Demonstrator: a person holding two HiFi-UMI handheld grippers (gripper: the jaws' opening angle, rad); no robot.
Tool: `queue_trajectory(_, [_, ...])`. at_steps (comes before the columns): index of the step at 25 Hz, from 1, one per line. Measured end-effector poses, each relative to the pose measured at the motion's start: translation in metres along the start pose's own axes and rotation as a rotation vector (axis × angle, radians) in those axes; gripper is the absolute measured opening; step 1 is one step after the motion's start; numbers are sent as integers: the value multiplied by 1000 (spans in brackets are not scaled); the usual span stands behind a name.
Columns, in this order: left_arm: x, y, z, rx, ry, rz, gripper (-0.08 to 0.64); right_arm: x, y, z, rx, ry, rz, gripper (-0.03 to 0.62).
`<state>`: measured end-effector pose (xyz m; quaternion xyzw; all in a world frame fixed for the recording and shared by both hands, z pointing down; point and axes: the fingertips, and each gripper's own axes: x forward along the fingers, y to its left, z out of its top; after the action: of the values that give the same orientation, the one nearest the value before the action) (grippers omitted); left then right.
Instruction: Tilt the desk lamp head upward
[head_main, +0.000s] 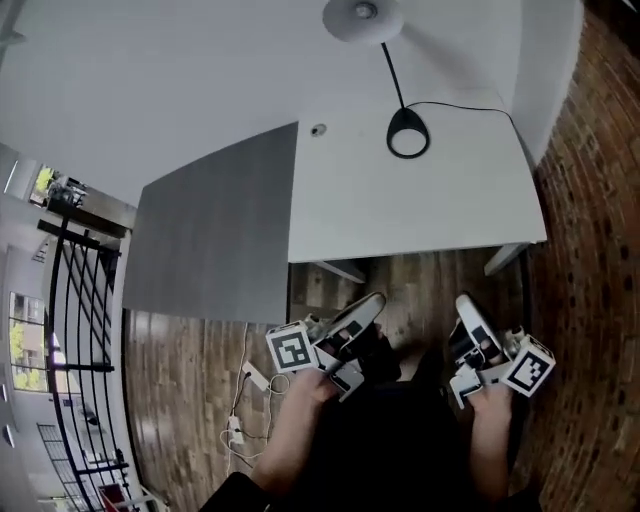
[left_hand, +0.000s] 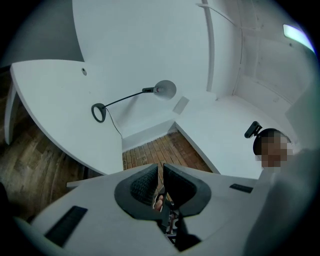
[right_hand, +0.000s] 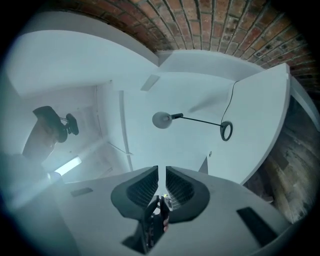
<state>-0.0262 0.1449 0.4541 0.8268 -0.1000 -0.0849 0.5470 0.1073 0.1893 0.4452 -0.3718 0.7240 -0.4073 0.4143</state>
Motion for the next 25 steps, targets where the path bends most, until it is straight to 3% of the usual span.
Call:
queue_trajectory(6, [1, -4, 0, 7, -25, -14, 43, 0, -7, 2, 14, 17, -7, 49])
queue_trajectory(15, [13, -6, 23, 3, -21, -117, 43, 10, 2, 9, -49, -24, -39, 29])
queue_trajectory(25, [3, -3, 50, -42, -43, -204, 43, 46, 19, -6, -141, -2, -102, 21])
